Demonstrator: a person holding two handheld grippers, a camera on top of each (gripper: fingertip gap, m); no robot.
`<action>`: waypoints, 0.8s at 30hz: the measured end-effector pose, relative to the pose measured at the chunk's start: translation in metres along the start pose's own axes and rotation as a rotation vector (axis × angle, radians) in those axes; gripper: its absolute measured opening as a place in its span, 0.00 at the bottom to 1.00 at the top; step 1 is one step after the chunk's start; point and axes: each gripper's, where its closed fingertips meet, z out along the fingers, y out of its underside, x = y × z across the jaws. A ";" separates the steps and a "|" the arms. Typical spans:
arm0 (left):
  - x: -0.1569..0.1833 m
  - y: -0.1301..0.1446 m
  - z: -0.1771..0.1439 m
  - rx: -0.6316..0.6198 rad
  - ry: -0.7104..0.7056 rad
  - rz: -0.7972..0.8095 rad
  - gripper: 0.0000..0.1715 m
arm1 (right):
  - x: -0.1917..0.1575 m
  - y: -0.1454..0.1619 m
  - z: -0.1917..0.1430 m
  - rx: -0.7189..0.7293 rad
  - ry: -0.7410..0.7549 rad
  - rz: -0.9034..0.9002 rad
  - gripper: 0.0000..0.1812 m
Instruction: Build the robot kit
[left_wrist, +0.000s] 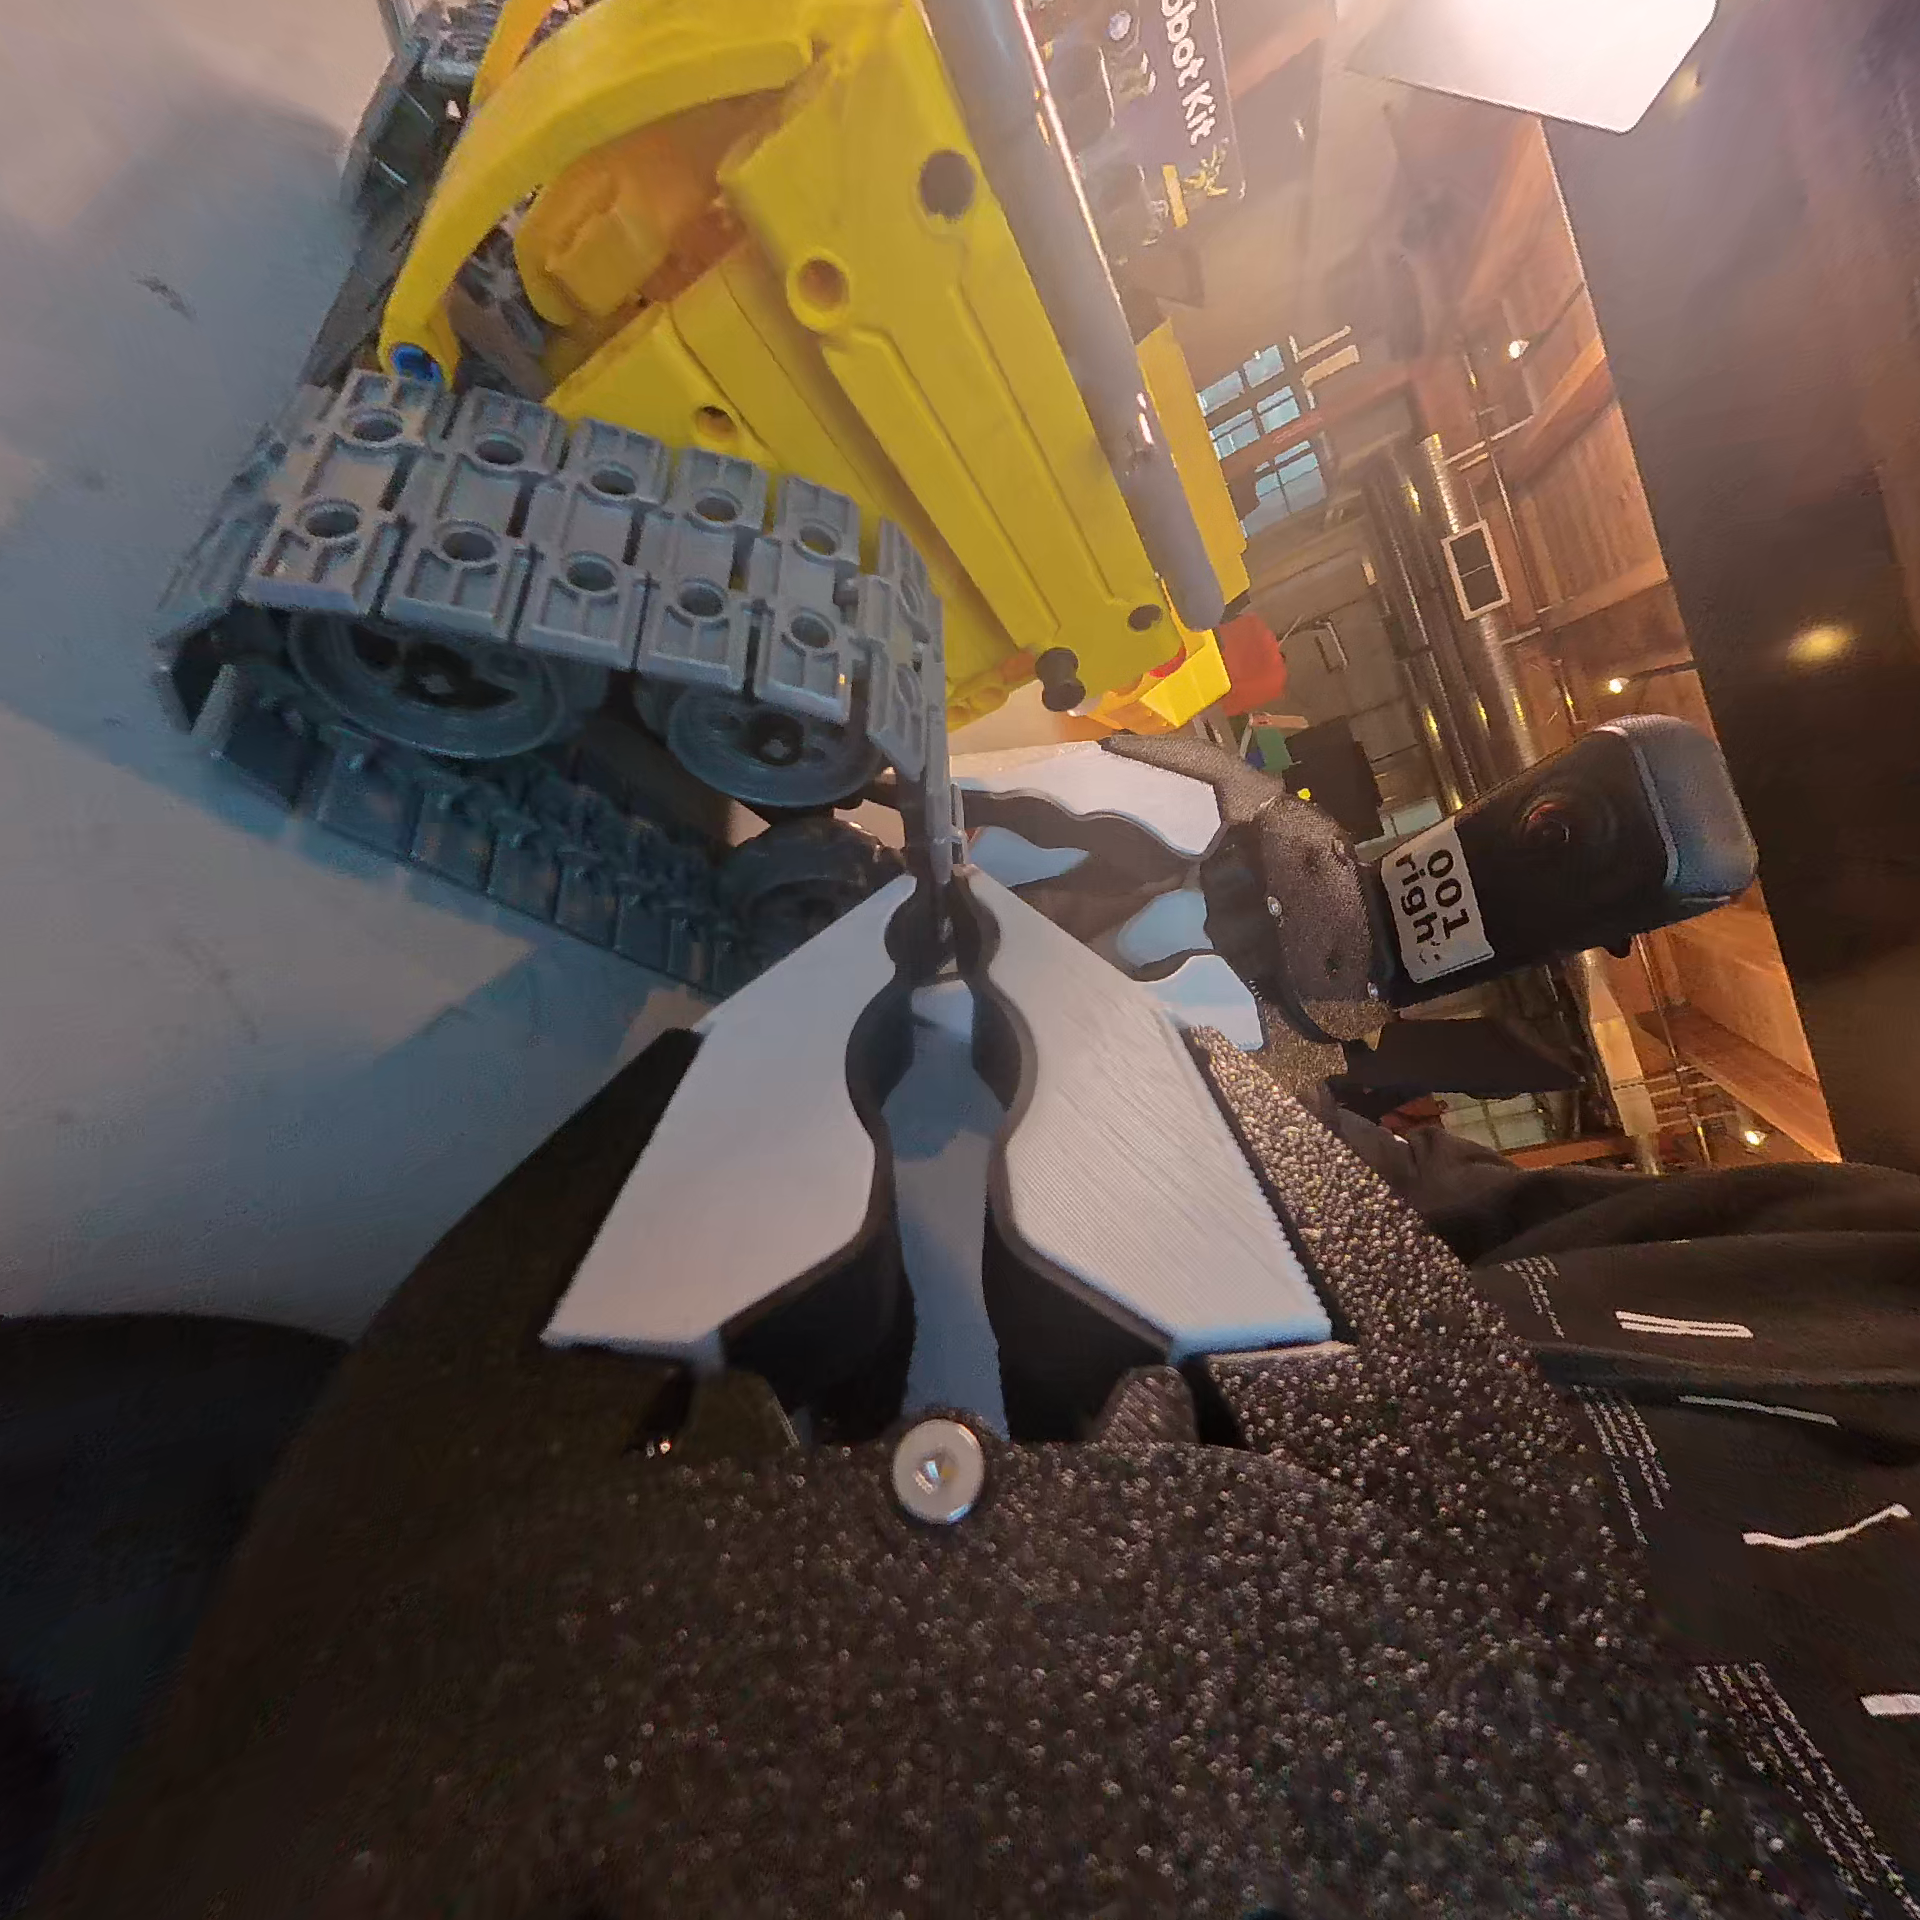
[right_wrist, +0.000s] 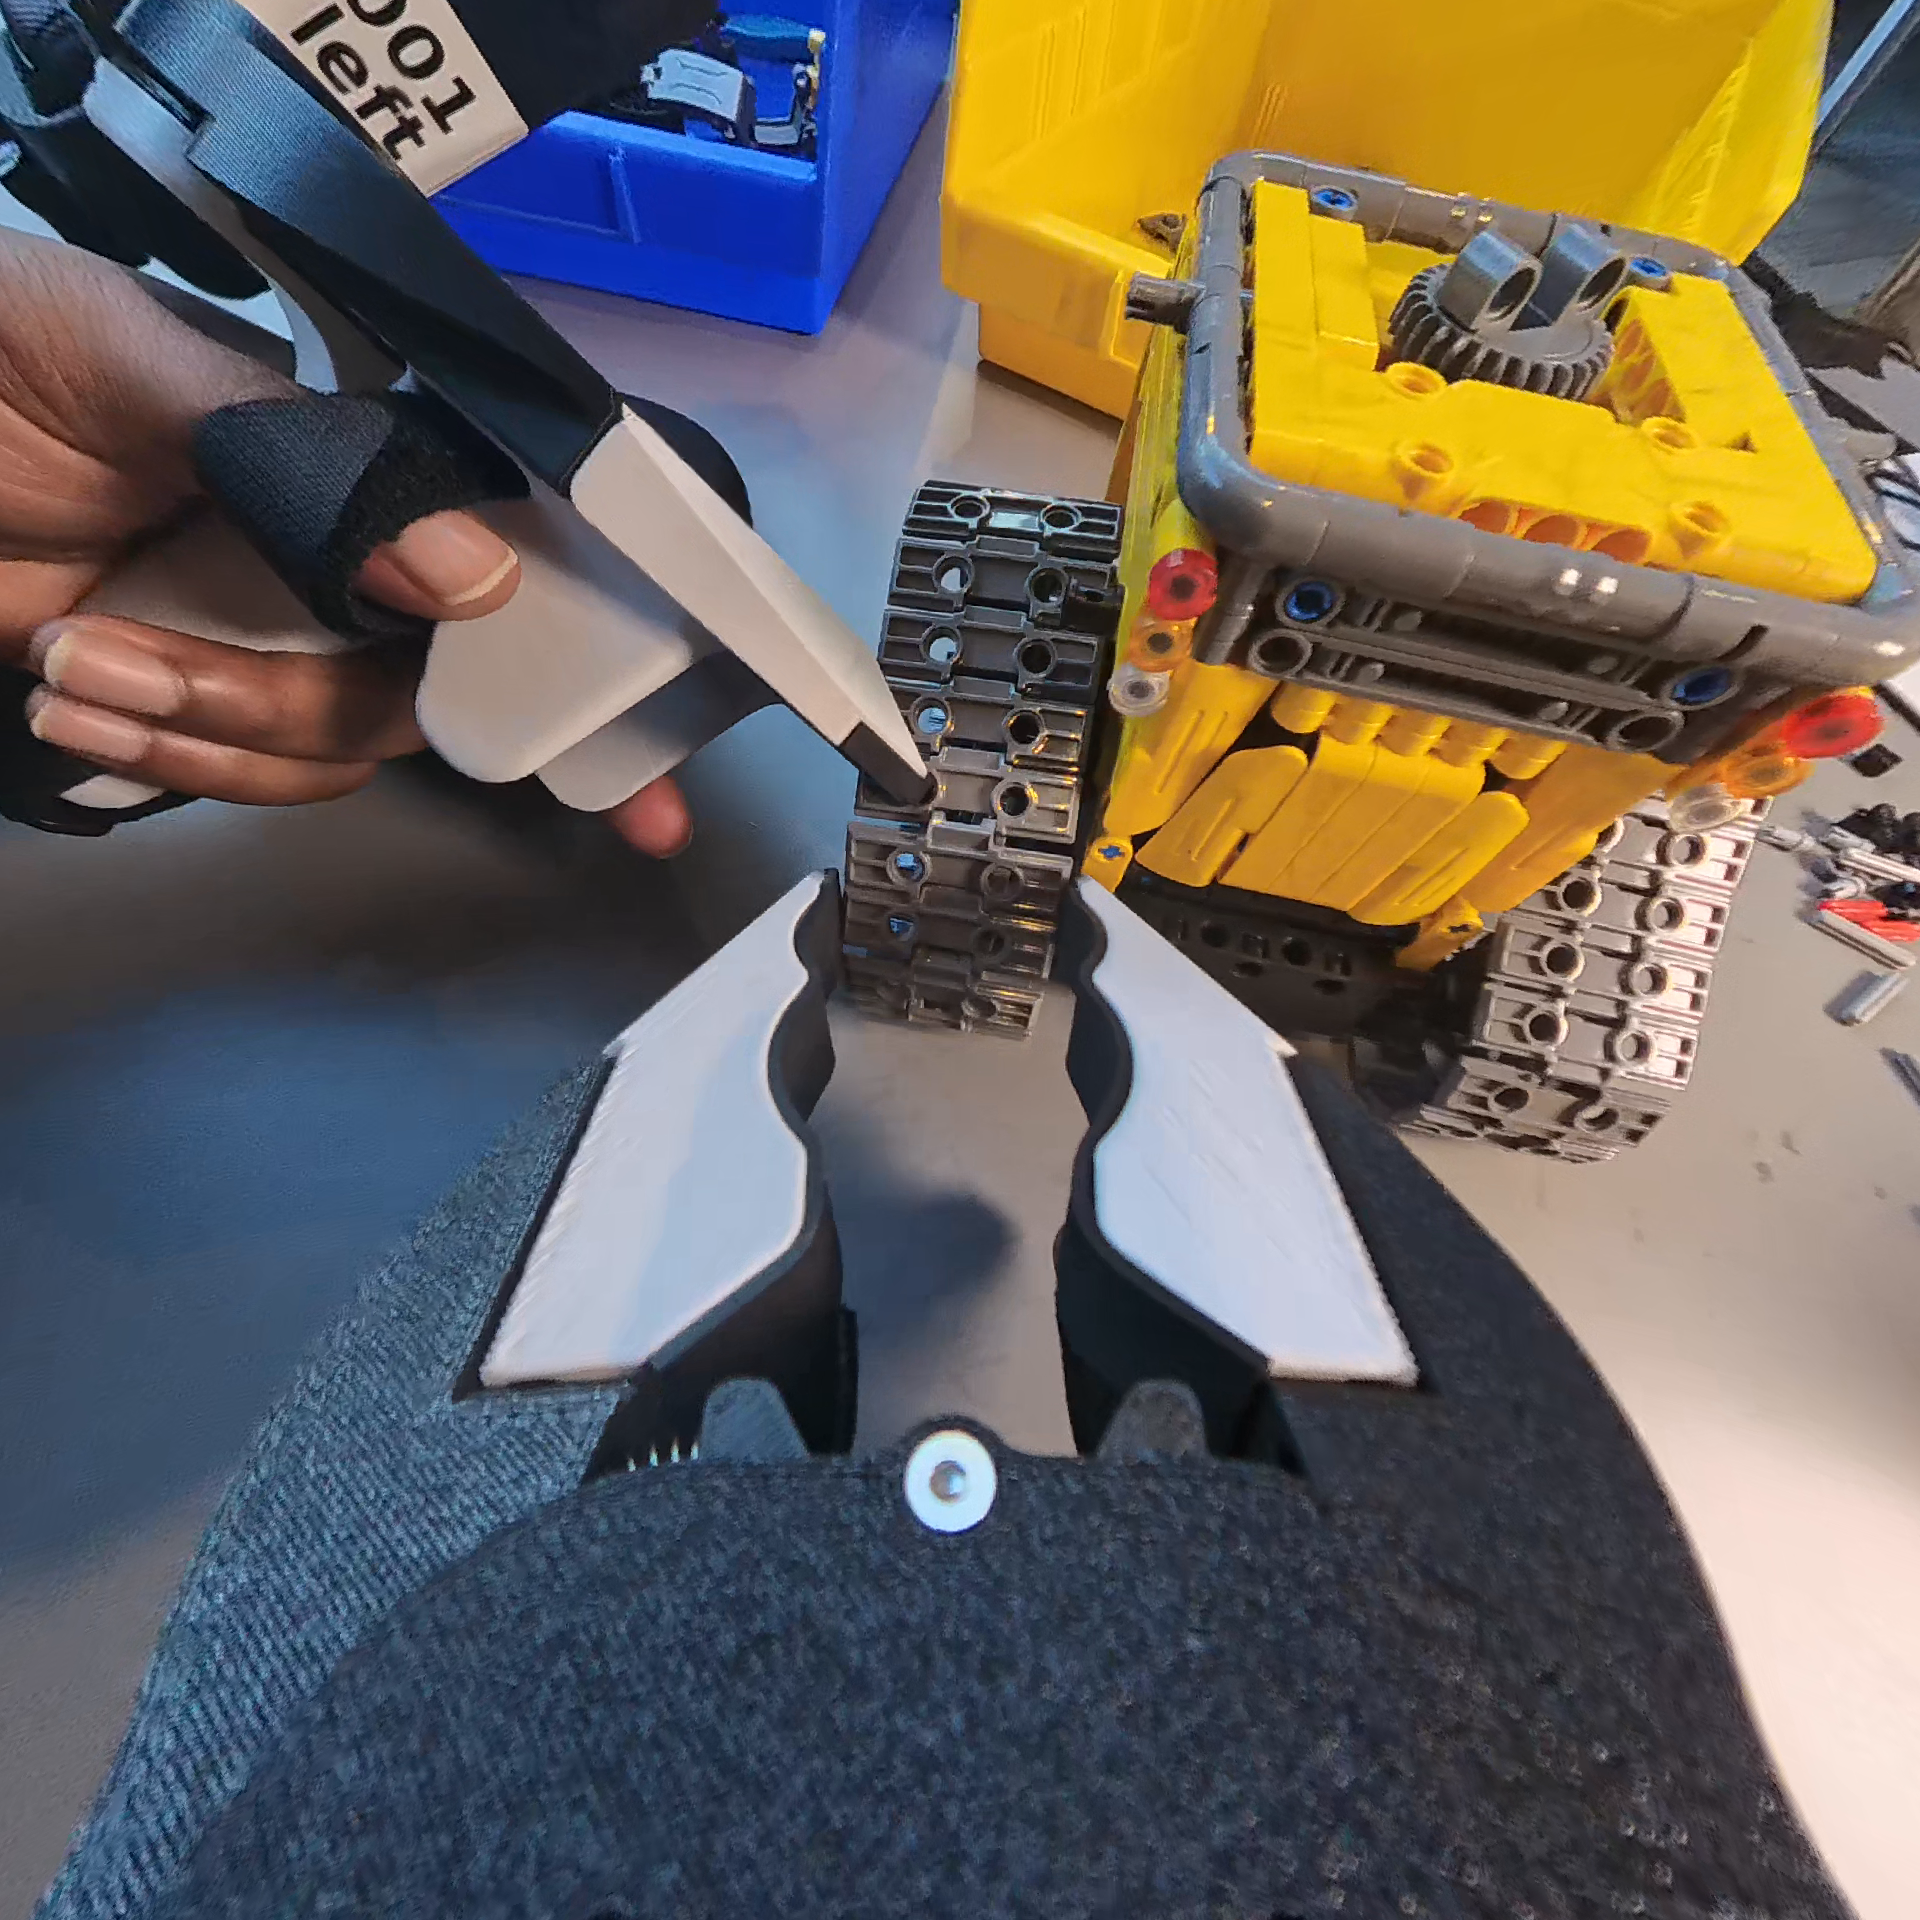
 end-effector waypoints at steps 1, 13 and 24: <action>0.000 0.000 0.000 -0.002 -0.001 0.004 0.01 | 0.000 0.000 0.000 -0.003 -0.012 0.004 0.23; 0.003 -0.002 0.000 0.010 -0.026 0.106 0.07 | 0.003 -0.001 0.003 -0.046 -0.052 -0.009 0.23; -0.007 0.008 0.008 -0.084 -0.201 0.315 0.05 | 0.002 -0.004 0.007 -0.036 -0.044 -0.026 0.23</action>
